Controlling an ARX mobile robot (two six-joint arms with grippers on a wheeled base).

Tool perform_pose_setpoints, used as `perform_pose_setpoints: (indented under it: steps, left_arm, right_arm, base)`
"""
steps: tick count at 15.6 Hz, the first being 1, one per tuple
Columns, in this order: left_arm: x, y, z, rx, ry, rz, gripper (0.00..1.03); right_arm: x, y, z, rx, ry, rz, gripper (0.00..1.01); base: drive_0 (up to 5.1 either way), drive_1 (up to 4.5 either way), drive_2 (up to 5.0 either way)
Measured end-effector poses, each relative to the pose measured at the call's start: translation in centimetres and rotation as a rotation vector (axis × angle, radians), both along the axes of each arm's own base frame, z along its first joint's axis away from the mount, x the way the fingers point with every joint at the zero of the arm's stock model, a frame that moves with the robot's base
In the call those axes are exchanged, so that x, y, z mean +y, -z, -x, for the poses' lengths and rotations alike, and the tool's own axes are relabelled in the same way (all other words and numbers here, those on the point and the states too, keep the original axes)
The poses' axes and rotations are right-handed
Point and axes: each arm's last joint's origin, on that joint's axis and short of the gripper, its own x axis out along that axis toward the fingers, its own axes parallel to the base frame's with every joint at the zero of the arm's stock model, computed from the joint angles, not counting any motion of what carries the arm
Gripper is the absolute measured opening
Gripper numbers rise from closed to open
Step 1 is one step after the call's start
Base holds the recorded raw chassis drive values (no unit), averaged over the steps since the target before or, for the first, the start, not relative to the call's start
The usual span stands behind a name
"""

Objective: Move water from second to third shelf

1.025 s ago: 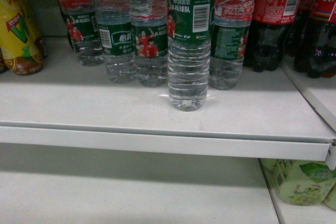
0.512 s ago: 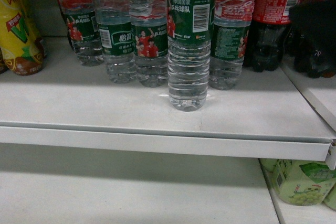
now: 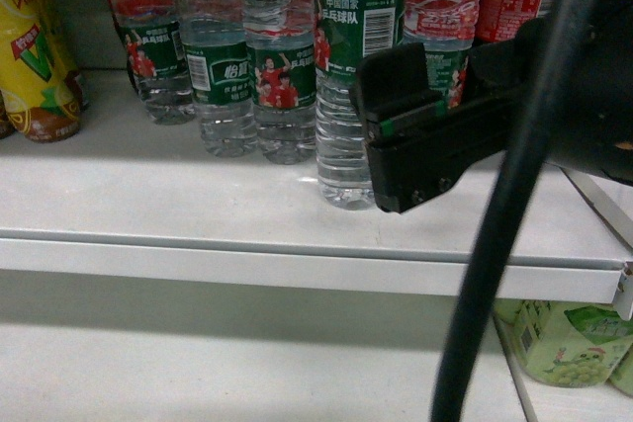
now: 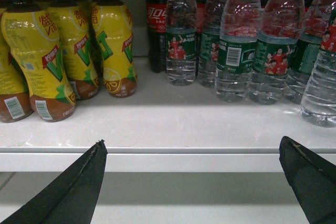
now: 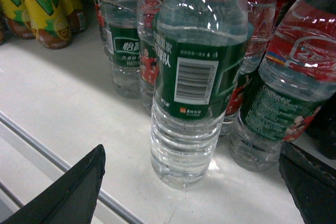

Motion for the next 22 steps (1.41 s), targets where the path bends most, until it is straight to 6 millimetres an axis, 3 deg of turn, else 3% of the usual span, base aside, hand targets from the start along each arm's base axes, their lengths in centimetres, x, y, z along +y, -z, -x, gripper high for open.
perform_pose_setpoints:
  steps: [6, 13, 19, 22]
  left_arm:
    - [0.0, 0.0, 0.0, 0.000, 0.000, 0.000, 0.98]
    - [0.0, 0.0, 0.0, 0.000, 0.000, 0.000, 0.98]
    - [0.0, 0.0, 0.0, 0.000, 0.000, 0.000, 0.98]
    - [0.0, 0.0, 0.0, 0.000, 0.000, 0.000, 0.98]
  right_arm:
    - [2.3, -1.4, -2.6, -0.012, 0.020, -0.019, 0.98]
    - [3.4, -1.9, -4.6, 0.074, 0.061, -0.083, 0.98]
    - [5.3, -1.2, -7.0, 0.048, 0.120, -0.115, 0.98]
    - [5.8, -0.6, -7.3, 0.042, 0.128, -0.116, 0.98]
  base:
    - [0.0, 0.00, 0.0]
    - [0.0, 0.00, 0.0]
    - [0.0, 0.00, 0.0]
    - [0.0, 0.00, 0.0]
